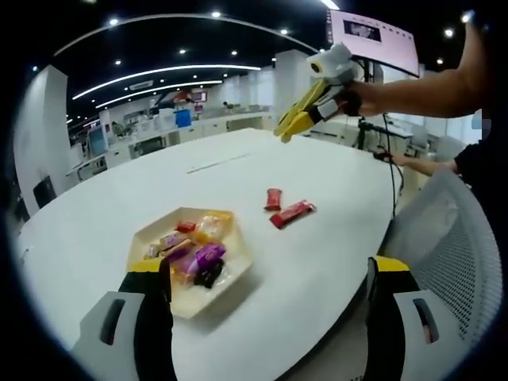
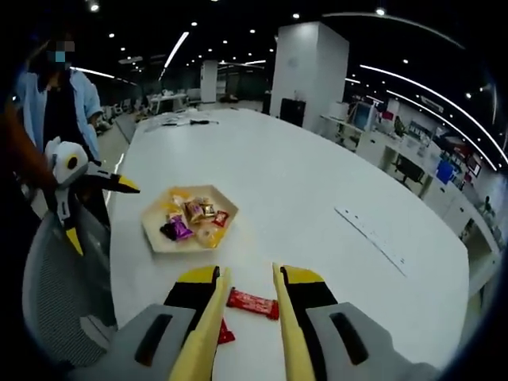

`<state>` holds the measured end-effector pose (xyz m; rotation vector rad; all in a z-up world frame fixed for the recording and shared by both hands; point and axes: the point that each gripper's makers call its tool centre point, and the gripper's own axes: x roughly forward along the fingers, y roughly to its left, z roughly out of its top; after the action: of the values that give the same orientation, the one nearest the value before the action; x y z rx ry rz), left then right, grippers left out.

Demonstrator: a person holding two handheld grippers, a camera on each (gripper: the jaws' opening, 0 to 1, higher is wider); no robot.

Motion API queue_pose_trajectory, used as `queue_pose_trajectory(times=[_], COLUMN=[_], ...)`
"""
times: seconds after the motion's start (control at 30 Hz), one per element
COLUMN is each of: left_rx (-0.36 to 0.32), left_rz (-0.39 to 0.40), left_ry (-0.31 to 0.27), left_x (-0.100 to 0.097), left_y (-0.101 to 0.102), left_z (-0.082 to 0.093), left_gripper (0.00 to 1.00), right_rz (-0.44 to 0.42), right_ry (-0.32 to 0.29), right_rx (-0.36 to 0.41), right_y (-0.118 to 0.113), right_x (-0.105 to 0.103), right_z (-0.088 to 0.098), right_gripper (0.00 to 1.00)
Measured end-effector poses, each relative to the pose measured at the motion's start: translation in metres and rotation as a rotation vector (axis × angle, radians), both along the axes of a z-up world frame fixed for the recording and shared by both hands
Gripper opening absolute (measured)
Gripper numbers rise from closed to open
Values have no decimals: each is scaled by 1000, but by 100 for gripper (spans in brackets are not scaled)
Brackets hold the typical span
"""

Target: Place the target food into the container with the food tongs after gripping and lifting it, then release it inside without dropping or visibly crushing the food.

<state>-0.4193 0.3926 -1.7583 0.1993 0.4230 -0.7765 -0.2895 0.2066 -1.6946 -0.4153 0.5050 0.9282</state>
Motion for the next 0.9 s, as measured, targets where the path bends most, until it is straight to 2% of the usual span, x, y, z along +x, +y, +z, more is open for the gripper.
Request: queue_pose_trajectory(times=[0.33,0.57,0.7,0.9], left_rx=[7,8,7,16], left_rz=[6,7,14,8], left_ry=[2,0,-8,-4], left_x=[1,1,2,1], left_y=[2,1,2,2], left_z=[-2,-1,0,-2], left_gripper=[99,99,99,99], right_rz=[-1,31,26,39], right_ry=[5,19,39,63], right_rx=[1,24,7,-5], right_y=[-8,-7,-9,-6], right_x=[-7,-18,-24,-28], right_z=[-9,-32,-52,-73], right_gripper=[29,29,29,29])
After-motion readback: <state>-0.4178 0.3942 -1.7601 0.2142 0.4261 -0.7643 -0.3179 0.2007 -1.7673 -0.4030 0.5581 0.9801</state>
